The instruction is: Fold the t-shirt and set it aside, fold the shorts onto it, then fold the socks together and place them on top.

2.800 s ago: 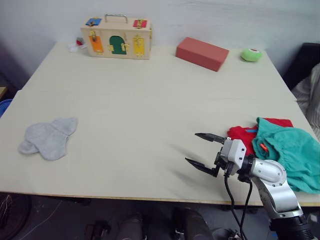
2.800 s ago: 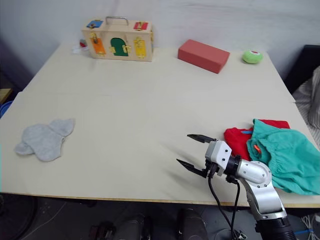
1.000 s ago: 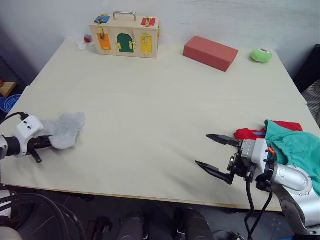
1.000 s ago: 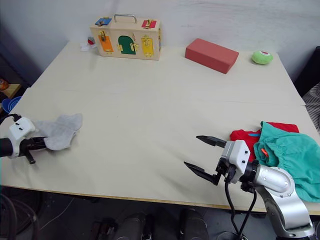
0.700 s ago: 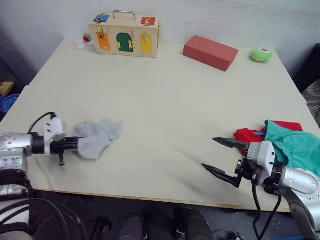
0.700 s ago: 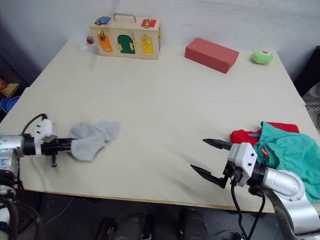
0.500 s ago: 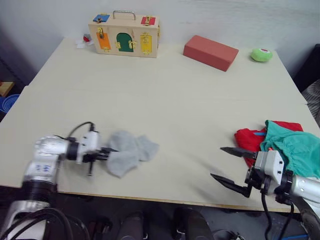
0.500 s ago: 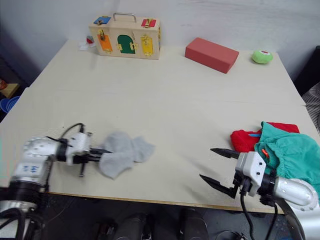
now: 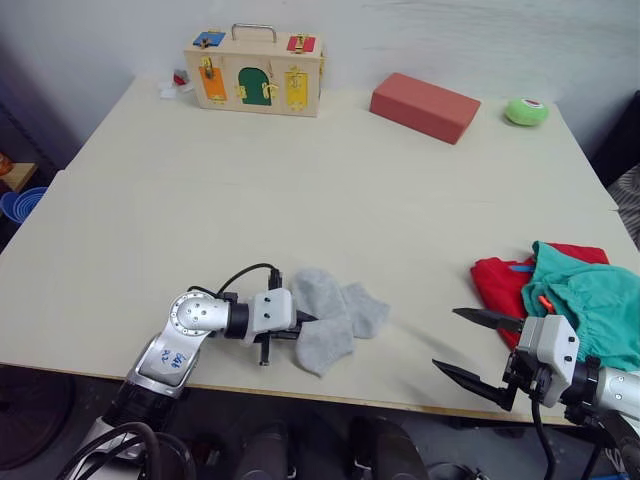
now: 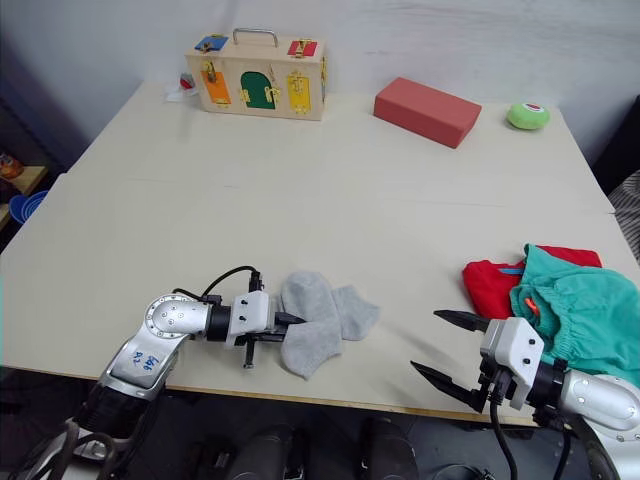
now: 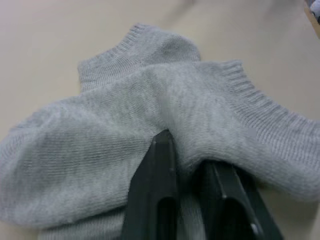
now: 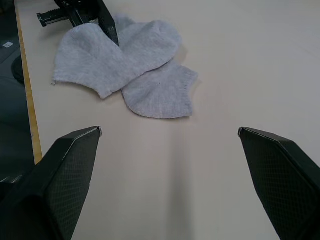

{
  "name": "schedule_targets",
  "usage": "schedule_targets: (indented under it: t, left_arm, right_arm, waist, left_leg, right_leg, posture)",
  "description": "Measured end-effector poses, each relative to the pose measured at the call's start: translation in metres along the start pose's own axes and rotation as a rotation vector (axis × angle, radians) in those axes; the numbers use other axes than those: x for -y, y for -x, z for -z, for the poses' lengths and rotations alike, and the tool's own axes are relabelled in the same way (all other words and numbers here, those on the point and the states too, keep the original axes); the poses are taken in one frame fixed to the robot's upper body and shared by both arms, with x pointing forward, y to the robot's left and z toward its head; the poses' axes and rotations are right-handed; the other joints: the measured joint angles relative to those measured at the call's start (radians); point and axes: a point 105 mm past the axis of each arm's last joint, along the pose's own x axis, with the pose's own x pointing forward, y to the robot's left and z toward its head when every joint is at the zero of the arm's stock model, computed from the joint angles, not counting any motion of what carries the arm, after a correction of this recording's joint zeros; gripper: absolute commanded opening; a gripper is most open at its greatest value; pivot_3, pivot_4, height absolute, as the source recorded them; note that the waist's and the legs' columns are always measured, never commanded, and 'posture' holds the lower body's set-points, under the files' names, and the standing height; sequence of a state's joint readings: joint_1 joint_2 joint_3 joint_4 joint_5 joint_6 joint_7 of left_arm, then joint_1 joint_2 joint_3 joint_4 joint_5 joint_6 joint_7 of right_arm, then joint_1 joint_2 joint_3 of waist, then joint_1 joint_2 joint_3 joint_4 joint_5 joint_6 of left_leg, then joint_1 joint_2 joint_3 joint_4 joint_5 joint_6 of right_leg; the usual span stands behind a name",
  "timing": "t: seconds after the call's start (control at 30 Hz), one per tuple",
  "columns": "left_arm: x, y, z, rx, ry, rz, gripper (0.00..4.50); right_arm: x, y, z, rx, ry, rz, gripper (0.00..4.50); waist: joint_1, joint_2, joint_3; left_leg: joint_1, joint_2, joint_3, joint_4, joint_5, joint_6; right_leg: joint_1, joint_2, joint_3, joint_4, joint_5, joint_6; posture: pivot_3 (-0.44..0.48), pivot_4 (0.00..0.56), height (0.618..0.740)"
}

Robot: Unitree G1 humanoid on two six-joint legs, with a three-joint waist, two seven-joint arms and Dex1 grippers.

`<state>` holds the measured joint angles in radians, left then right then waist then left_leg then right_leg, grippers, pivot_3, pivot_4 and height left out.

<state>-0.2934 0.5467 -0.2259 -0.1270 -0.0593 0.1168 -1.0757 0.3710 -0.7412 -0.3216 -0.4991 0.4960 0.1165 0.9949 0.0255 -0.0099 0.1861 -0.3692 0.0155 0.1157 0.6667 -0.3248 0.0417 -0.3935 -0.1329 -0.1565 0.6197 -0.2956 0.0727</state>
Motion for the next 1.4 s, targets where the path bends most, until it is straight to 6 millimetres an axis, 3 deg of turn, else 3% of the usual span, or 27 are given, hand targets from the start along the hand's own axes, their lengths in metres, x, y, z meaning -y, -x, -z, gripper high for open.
schedule_targets:
  t: [0.13, 0.3, 0.4, 0.5, 0.67, 0.87, 1.1, 1.23, 1.33, 1.4]
  left_arm:
    - [0.005, 0.009, 0.004, -0.018, 0.013, 0.019, 3.0]
    - [0.001, 0.034, 0.008, -0.042, 0.094, 0.004, 4.47]
    - [0.012, 0.049, 0.001, 0.03, 0.211, 0.04, 4.47]
    - [0.018, 0.081, 0.01, -0.023, 0.352, 0.057, 4.47]
    - [-0.013, 0.1, 0.007, 0.055, 0.492, -0.116, 4.47]
    - [-0.051, 0.085, 0.015, 0.079, 0.632, -0.222, 4.47]
    - [-0.088, 0.041, 0.013, 0.082, 0.672, -0.199, 4.47]
    - [-0.098, 0.021, 0.015, 0.036, 0.65, -0.172, 4.5]
    - [-0.105, 0.015, 0.013, -0.002, 0.645, -0.145, 3.94]
    - [-0.107, 0.013, 0.014, -0.019, 0.645, -0.14, 3.32]
  right_arm:
    - [-0.005, 0.001, 0.004, -0.01, -0.061, -0.013, 4.5]
    - [-0.013, -0.007, -0.003, 0.013, -0.297, -0.011, 4.5]
    - [-0.02, -0.017, -0.01, 0.006, -0.462, -0.039, 4.5]
    - [-0.042, -0.034, -0.011, -0.049, -0.643, -0.116, 4.5]
    - [-0.057, -0.057, 0.0, -0.149, -0.803, -0.132, 4.5]
    - [-0.059, -0.085, 0.0, -0.151, -0.911, -0.109, 4.5]
    - [-0.058, -0.107, -0.005, -0.17, -0.917, -0.126, 4.5]
    - [-0.058, -0.112, -0.003, -0.181, -0.922, -0.131, 3.6]
    - [-0.056, -0.115, 0.001, -0.188, -0.927, -0.11, 2.7]
    - [-0.054, -0.115, 0.004, -0.195, -0.926, -0.095, 2.01]
  waist:
    - [0.0, 0.001, 0.001]
    - [-0.003, 0.003, 0.002]
    - [-0.006, 0.005, 0.003]
    - [-0.01, 0.005, 0.004]
    - [0.005, 0.011, 0.007]
    - [0.0, 0.009, 0.008]
    - [-0.004, 0.004, 0.007]
    - [-0.009, 0.001, 0.005]
    - [-0.007, -0.001, 0.005]
    - [-0.007, -0.001, 0.004]
  left_leg:
    - [0.0, 0.0, -0.001, 0.0, 0.0, 0.0]
    - [0.0, 0.0, -0.003, 0.0, 0.0, 0.0]
    - [-0.001, 0.001, -0.003, 0.0, -0.001, 0.0]
    - [-0.001, 0.002, -0.005, -0.001, -0.001, -0.002]
    - [-0.003, 0.0, -0.007, -0.001, 0.0, -0.001]
    - [-0.005, -0.001, -0.006, -0.001, 0.0, -0.001]
    - [-0.004, -0.001, -0.004, 0.0, 0.001, -0.001]
    - [-0.003, -0.001, -0.004, 0.0, 0.001, -0.001]
    - [-0.003, -0.001, -0.004, 0.0, 0.002, -0.001]
    - [-0.002, -0.001, -0.004, 0.0, 0.002, -0.001]
  right_leg:
    - [0.0, 0.0, 0.0, -0.001, 0.0, 0.0]
    - [0.0, -0.001, -0.001, -0.001, 0.0, -0.001]
    - [0.0, -0.001, 0.0, -0.001, -0.001, -0.002]
    - [-0.001, -0.001, -0.002, -0.001, -0.002, -0.005]
    - [0.0, -0.001, -0.002, -0.001, -0.002, -0.004]
    - [-0.001, 0.0, -0.003, -0.001, -0.001, -0.002]
    - [-0.001, 0.001, -0.002, 0.0, -0.001, -0.002]
    - [-0.001, 0.002, -0.002, 0.0, -0.001, -0.002]
    - [-0.001, 0.002, -0.002, 0.001, -0.001, -0.002]
    - [-0.001, 0.001, -0.001, 0.001, -0.001, -0.002]
  posture:
    - [0.0, 0.15, 0.74]
    - [0.0, 0.15, 0.74]
    - [0.0, 0.15, 0.74]
    - [0.0, 0.15, 0.74]
    - [0.0, 0.15, 0.74]
    - [0.0, 0.15, 0.74]
    - [0.0, 0.15, 0.74]
    - [0.0, 0.15, 0.74]
    - [0.0, 0.15, 0.74]
    - [0.0, 0.15, 0.74]
